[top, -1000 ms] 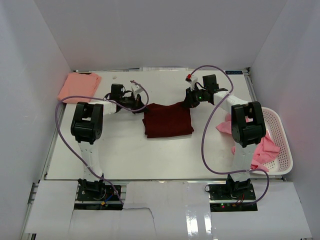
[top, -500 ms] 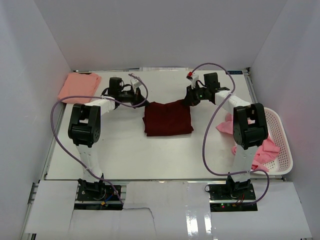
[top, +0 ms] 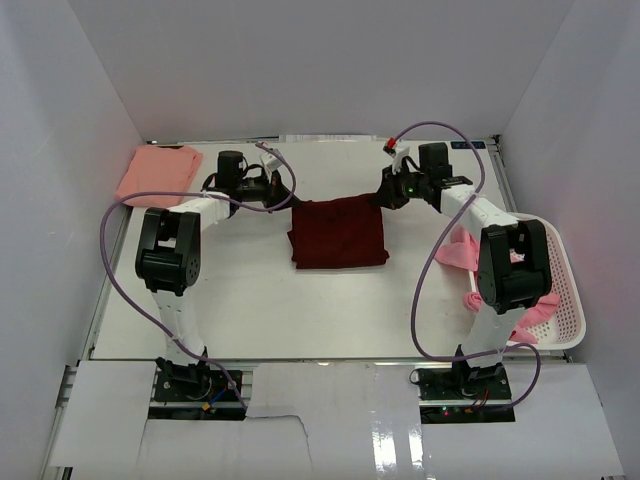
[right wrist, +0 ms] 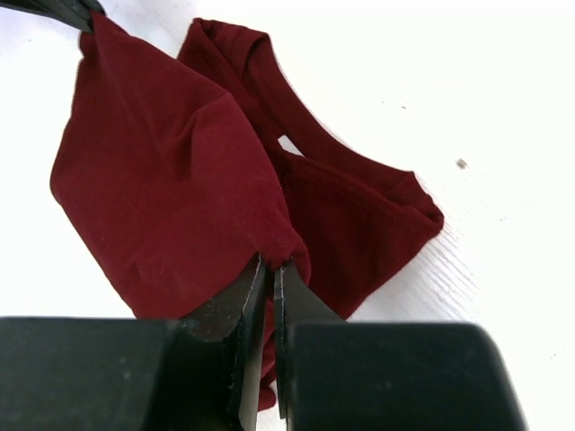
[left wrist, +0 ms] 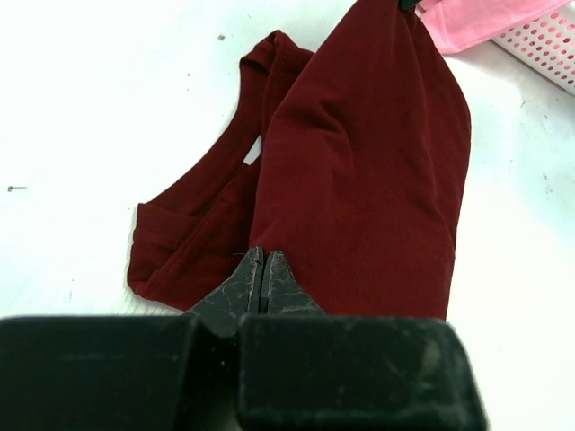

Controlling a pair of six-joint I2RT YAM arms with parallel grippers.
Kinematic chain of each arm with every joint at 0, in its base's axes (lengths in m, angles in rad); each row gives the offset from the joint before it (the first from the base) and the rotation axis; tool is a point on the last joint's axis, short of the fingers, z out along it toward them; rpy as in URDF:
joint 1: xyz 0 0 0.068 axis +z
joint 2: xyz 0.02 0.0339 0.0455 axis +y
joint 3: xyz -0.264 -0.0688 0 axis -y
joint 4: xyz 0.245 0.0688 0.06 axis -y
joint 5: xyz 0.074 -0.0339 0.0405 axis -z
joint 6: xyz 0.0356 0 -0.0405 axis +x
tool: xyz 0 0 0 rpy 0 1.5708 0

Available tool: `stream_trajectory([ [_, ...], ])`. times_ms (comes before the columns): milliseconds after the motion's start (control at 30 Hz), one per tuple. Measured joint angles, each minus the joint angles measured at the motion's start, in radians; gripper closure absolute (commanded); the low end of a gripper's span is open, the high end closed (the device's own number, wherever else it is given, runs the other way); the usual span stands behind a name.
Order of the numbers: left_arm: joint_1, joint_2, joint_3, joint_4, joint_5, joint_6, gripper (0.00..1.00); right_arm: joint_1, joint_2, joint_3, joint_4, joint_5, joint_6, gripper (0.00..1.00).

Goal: Fold and stack the t-shirts
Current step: Fold the long partially folded tshirt into a neat square

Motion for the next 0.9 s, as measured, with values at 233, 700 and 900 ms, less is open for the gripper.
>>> stream_trajectory([
  [233, 0.000, 0.000, 0.034, 0.025, -0.023, -0.031, 1.00, -0.024, 0.004, -0.005, 0.008, 0.033, 0.023, 0.92],
  [700, -0.003, 0.087, 0.093, 0.064, -0.102, -0.044, 1.00, -0.066, 0.126, 0.033, 0.023, 0.056, 0.050, 0.92],
  [900, -0.006, 0.114, 0.112, 0.074, -0.122, -0.056, 0.82, -0.071, 0.131, 0.037, 0.029, 0.060, 0.051, 0.92],
])
